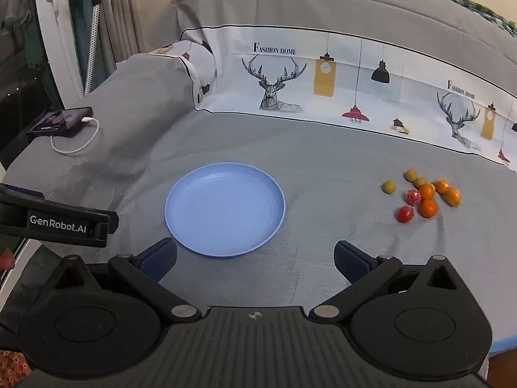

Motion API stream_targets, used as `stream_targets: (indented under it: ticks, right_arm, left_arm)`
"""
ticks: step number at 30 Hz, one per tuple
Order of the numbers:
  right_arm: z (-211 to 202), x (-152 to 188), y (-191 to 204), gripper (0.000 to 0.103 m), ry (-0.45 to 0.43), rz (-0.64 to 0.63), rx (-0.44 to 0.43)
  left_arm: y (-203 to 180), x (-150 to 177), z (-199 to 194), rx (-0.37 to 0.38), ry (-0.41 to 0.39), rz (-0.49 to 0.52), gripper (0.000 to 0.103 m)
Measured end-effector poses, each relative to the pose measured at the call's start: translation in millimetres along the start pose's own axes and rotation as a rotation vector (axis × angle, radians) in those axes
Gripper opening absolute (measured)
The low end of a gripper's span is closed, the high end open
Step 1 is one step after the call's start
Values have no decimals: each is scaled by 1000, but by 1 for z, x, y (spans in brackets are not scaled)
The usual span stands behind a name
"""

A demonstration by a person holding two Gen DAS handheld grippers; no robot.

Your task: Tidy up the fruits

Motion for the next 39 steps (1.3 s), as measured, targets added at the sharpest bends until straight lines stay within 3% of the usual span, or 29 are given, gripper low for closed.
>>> stream_targets:
  ticks: [39]
  right_arm:
    - [7,4,10,103,37,-13,4]
  left_arm:
    - [0,8,6,-11,22,9,103]
Point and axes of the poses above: each gripper's, at about its wrist camera, not at the fingertips, and z roughly the way its jaws point, y to its left, x to its underside, the point moved 10 cm from there along z, roughly the way its jaws point, and after that the axes turned 9 degrees about -y, right-handed, at the moved point
